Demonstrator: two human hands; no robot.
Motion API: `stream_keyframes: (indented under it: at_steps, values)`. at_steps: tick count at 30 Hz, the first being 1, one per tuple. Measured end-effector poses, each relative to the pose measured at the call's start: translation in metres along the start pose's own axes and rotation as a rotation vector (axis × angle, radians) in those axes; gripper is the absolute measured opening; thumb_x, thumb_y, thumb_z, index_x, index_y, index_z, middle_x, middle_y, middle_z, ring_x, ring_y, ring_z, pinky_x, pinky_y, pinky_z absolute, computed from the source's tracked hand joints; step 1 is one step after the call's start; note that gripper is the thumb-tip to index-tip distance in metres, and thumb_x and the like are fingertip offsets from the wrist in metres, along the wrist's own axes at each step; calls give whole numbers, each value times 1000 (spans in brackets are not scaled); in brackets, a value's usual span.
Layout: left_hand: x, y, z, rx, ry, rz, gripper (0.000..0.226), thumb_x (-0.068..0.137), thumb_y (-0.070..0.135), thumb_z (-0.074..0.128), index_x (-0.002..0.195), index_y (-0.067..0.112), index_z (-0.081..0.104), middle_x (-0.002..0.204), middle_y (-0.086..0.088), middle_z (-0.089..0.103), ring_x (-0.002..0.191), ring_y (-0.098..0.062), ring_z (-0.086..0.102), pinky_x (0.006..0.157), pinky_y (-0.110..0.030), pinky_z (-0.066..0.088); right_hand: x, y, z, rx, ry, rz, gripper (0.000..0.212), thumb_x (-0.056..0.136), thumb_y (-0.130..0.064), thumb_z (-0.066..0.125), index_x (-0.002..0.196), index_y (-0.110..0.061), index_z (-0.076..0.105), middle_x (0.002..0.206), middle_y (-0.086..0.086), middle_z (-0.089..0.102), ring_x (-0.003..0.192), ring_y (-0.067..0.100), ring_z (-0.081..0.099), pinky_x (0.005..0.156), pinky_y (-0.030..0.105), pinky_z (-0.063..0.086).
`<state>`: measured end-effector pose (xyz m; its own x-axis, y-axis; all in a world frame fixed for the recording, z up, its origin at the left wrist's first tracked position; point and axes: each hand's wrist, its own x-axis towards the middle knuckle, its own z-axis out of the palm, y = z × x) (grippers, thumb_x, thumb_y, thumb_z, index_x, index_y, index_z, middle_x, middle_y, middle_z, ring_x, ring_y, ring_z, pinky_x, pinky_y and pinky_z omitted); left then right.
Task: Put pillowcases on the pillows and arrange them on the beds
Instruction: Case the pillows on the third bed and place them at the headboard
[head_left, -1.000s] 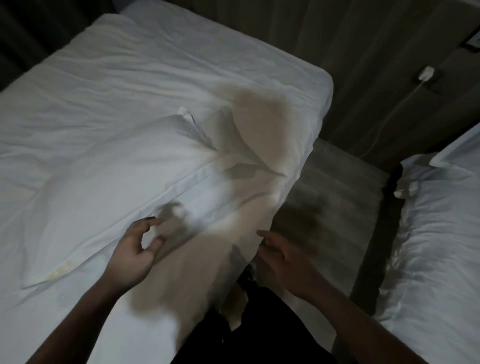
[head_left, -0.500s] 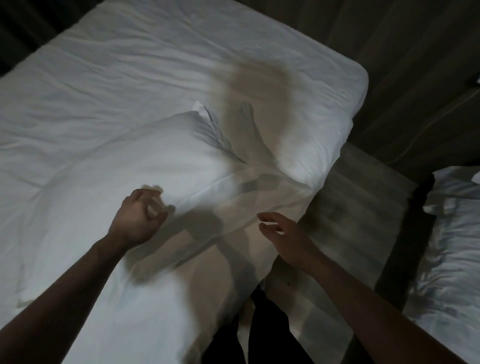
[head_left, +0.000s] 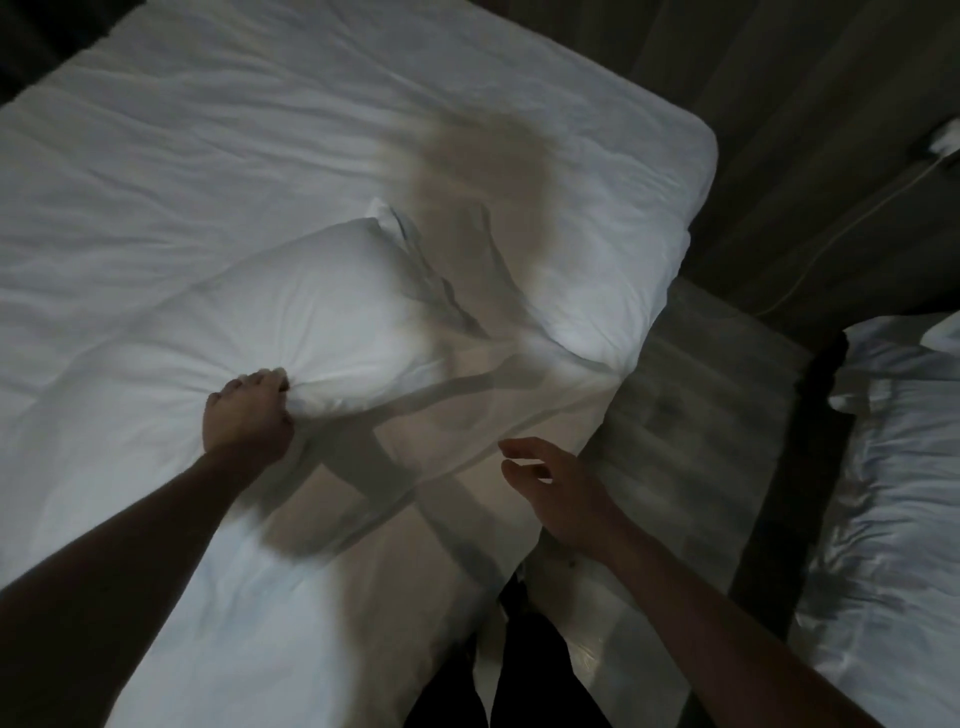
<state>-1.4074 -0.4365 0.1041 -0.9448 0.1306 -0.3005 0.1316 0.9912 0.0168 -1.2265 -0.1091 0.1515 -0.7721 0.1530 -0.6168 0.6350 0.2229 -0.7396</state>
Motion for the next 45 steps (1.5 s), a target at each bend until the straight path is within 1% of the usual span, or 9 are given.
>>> stream_keyframes:
  at_steps: [13,17,22,29,33,36,39,42,45]
  values:
    - [-89,30,-142,-167,16,125,14,58,22,64,72,25,62,68,3,59,87,-44,68,68,-37,47,-76,-44,-6,70,56,-122,26,98,-33,66,123,-36,69,123,-21,68,105,-7,64,85,10,47]
    - [-109,78,-179,-274,56,173,35,72,18,73,106,23,78,115,-7,77,116,-40,66,91,-41,52,-111,-58,-10,68,87,-211,36,96,-33,68,131,-36,62,131,-27,61,107,-8,64,81,7,49]
    - [-115,133,-201,-440,36,193,3,78,20,73,81,19,74,93,-15,76,102,-40,68,71,-30,38,-145,-63,-10,122,118,-277,41,96,-31,68,135,-39,57,137,-24,59,116,0,64,79,7,49]
    - [-111,182,-217,-1128,-125,13,36,44,17,78,79,10,78,81,-10,72,80,-26,68,68,-38,53,-163,-58,13,162,71,-195,65,89,-36,77,146,-38,45,140,-19,54,122,7,59,80,13,55]
    - [-101,209,-233,-1429,-62,-178,28,51,-4,79,64,17,67,73,-4,66,76,-25,60,67,-33,48,-163,-63,24,129,30,-183,103,69,-57,87,155,-35,33,147,-18,47,126,2,54,98,27,57]
    - [-96,219,-242,-1652,30,-267,30,33,1,71,62,9,66,66,-4,59,65,-22,51,57,-28,42,-163,-73,12,88,147,-220,115,64,-56,90,158,-32,27,153,-18,39,137,0,43,114,30,45]
    - [-96,225,-246,-1794,96,-370,34,41,1,75,73,7,67,64,0,59,65,-22,53,54,-23,43,-161,-77,-10,-129,240,-243,119,66,-59,87,160,-31,21,160,-16,29,143,1,33,119,27,34]
    - [-91,232,-246,-1840,59,-452,37,65,2,81,99,7,71,77,1,62,72,-22,62,64,-30,51,-151,-63,-34,-367,381,-234,121,60,-64,83,159,-31,20,160,-7,32,140,17,45,112,34,44]
    - [-85,235,-243,-1784,-131,-387,50,81,13,76,129,7,64,107,-1,62,101,-21,61,86,-37,53,-143,-47,-65,-454,570,-203,80,76,-57,72,147,-36,41,138,-1,62,115,28,66,90,38,55]
